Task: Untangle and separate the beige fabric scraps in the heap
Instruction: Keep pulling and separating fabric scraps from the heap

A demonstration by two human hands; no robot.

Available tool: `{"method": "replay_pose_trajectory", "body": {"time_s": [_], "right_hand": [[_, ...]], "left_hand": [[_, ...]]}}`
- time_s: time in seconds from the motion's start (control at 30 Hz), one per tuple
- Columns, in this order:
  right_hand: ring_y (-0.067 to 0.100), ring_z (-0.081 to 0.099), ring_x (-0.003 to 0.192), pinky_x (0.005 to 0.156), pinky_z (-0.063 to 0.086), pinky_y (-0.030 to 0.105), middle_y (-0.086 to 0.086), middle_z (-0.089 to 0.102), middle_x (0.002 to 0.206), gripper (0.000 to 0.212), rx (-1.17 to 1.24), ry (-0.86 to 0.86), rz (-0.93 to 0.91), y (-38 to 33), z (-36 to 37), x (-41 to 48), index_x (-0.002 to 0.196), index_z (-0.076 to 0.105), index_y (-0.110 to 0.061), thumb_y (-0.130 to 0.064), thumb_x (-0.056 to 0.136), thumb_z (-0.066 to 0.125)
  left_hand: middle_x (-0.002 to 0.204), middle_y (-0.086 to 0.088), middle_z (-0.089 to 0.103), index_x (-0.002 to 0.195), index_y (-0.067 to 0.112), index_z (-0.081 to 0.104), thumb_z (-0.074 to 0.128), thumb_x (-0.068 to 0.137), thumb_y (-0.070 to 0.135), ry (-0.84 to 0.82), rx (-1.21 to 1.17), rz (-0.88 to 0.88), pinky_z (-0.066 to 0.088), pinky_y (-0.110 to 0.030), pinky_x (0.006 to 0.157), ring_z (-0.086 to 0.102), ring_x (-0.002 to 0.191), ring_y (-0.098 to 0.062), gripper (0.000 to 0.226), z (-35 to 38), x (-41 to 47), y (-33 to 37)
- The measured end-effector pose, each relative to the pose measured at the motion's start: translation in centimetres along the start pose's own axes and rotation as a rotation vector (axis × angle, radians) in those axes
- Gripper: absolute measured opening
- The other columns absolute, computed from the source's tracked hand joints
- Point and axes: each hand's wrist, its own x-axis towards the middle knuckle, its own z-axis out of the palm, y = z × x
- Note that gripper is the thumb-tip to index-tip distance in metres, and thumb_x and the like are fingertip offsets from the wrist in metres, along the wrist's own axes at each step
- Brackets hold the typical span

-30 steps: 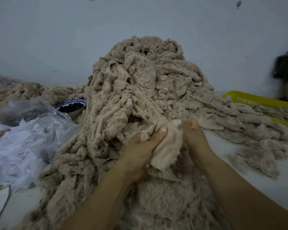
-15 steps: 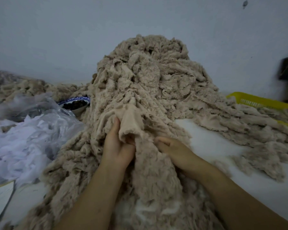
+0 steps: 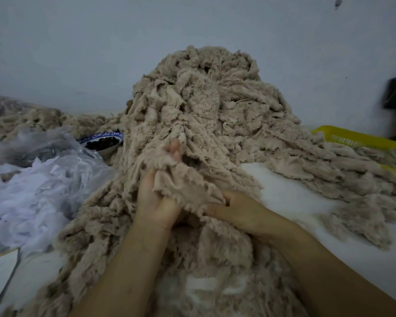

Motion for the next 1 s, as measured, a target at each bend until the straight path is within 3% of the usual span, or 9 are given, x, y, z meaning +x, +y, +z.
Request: {"method": "replay_pose_trajectory", "body": {"time_s": [0.13, 0.3, 0.37, 0.47, 0.57, 0.7, 0.8, 0.87, 1.0], "right_hand": [[0.018, 0.067, 0.108, 0.097, 0.051, 0.035, -0.005, 0.073, 0.111, 0.053, 0.328, 0.133, 0.041, 0.3, -2.4, -0.3, 0.105, 0.071, -0.023, -0.057, 0.064, 0.078], [0.024, 0.073, 0.099, 0.074, 0.059, 0.031, 0.013, 0.074, 0.111, 0.041, 0.933, 0.139, 0.024, 0.5, -3.7, -0.3, 0.096, 0.081, -0.016, -0.036, 0.061, 0.086], [0.024, 0.073, 0.099, 0.073, 0.059, 0.032, 0.012, 0.074, 0.112, 0.03, 0.934, 0.154, -0.004, 0.4, -3.5, -0.1, 0.093, 0.081, -0.019, -0.03, 0.065, 0.084], [0.016, 0.074, 0.087, 0.066, 0.059, 0.028, 0.004, 0.076, 0.102, 0.015, 0.786, 0.222, 0.004, 0.2, -2.9, 0.1, 0.092, 0.073, -0.029, -0.022, 0.079, 0.075], [0.014, 0.07, 0.088, 0.072, 0.059, 0.028, -0.003, 0.073, 0.1, 0.015, 0.438, 0.262, -0.08, 0.2, -2.2, 0.3, 0.105, 0.066, -0.028, -0.019, 0.094, 0.066], [0.004, 0.06, 0.088, 0.077, 0.052, 0.024, -0.009, 0.061, 0.102, 0.029, 0.25, 0.348, -0.167, 0.2, -2.2, 0.3, 0.111, 0.065, -0.044, -0.019, 0.098, 0.059], [0.007, 0.053, 0.065, 0.053, 0.045, 0.021, -0.006, 0.057, 0.085, 0.031, 0.53, 0.404, -0.094, 0.2, -3.2, 0.3, 0.104, 0.072, -0.035, -0.014, 0.101, 0.05], [0.008, 0.029, 0.045, 0.038, 0.029, 0.019, -0.004, 0.039, 0.064, 0.029, 0.648, 0.436, -0.095, 0.5, -3.9, 0.5, 0.104, 0.071, -0.025, -0.011, 0.103, 0.046], [0.008, 0.034, 0.048, 0.042, 0.029, 0.02, -0.004, 0.049, 0.068, 0.02, 0.64, 0.439, -0.127, 1.0, -3.3, 0.7, 0.109, 0.065, -0.017, -0.022, 0.105, 0.045]], "left_hand": [[0.088, -0.025, 0.073, 0.1, -0.012, 0.067, 0.041, 0.104, 0.008, 0.108, -0.133, 0.207, 0.059, -0.034, 0.051, 0.074, 0.063, -0.028, 0.033, 0.1, 0.7, 1.6], [0.066, -0.001, 0.057, 0.096, 0.005, 0.059, 0.04, 0.097, 0.002, 0.163, 0.09, 0.167, 0.034, -0.013, 0.037, 0.044, 0.042, -0.005, 0.019, -0.4, 1.1, 1.9], [0.07, -0.001, 0.054, 0.093, 0.009, 0.057, 0.041, 0.101, 0.013, 0.174, 0.421, 0.178, 0.028, -0.015, 0.034, 0.038, 0.042, -0.004, 0.018, -0.7, 1.5, 1.7], [0.057, 0.0, 0.047, 0.081, 0.01, 0.059, 0.041, 0.1, 0.054, 0.038, 1.169, 0.136, 0.029, -0.017, 0.035, 0.031, 0.038, -0.008, 0.052, -0.6, 0.9, 0.3], [0.074, -0.017, 0.068, 0.079, 0.008, 0.066, 0.054, 0.091, 0.064, -0.087, 1.612, 0.024, 0.047, -0.016, 0.056, 0.059, 0.06, -0.012, 0.059, -0.6, 0.1, -1.8], [0.096, -0.007, 0.078, 0.097, 0.014, 0.08, 0.072, 0.088, 0.033, 0.093, 1.317, -0.086, 0.059, -0.024, 0.068, 0.075, 0.088, -0.019, 0.022, -1.0, -0.1, -2.3], [0.103, -0.016, 0.076, 0.099, 0.009, 0.08, 0.074, 0.08, 0.028, 0.165, 1.027, -0.1, 0.06, -0.032, 0.069, 0.075, 0.092, -0.028, 0.027, -1.1, 0.2, -1.4], [0.114, -0.019, 0.073, 0.108, 0.007, 0.077, 0.075, 0.075, 0.03, 0.163, 0.909, -0.114, 0.06, -0.036, 0.079, 0.072, 0.103, -0.031, 0.041, -1.2, 0.4, -1.0], [0.124, -0.015, 0.07, 0.116, 0.009, 0.075, 0.073, 0.081, 0.031, 0.123, 0.771, -0.127, 0.059, -0.04, 0.086, 0.068, 0.113, -0.029, 0.041, -1.7, 0.8, -0.9]]}}
